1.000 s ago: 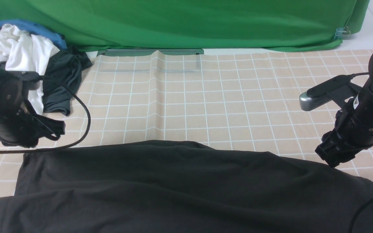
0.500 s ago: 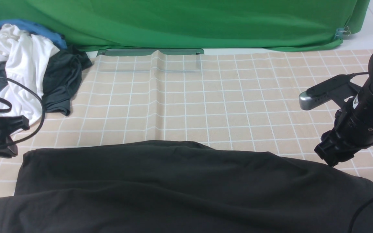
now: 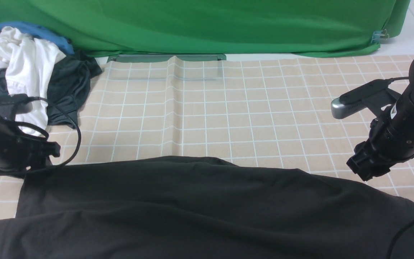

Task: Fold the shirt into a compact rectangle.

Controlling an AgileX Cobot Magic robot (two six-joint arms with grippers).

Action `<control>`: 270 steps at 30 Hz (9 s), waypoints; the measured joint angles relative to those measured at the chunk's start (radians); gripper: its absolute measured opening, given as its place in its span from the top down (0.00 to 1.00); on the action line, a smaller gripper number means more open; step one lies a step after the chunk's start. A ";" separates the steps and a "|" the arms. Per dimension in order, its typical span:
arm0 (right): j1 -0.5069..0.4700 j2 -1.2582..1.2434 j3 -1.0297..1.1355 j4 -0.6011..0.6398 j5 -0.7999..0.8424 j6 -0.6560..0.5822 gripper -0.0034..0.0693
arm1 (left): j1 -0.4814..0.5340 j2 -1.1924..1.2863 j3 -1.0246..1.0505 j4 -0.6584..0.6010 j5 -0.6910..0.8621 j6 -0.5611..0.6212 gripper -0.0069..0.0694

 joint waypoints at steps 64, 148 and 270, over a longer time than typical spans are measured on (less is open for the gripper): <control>-0.202 0.060 0.080 0.156 0.024 0.041 0.83 | -0.378 -0.143 0.200 -0.146 0.039 0.027 0.89; 0.418 0.042 -0.547 0.445 0.292 0.197 0.78 | -0.382 -0.798 0.039 0.114 0.434 -0.233 0.88; 0.334 -0.083 -0.368 0.130 0.223 0.040 0.90 | -0.383 -0.122 0.000 -0.059 0.303 0.165 0.35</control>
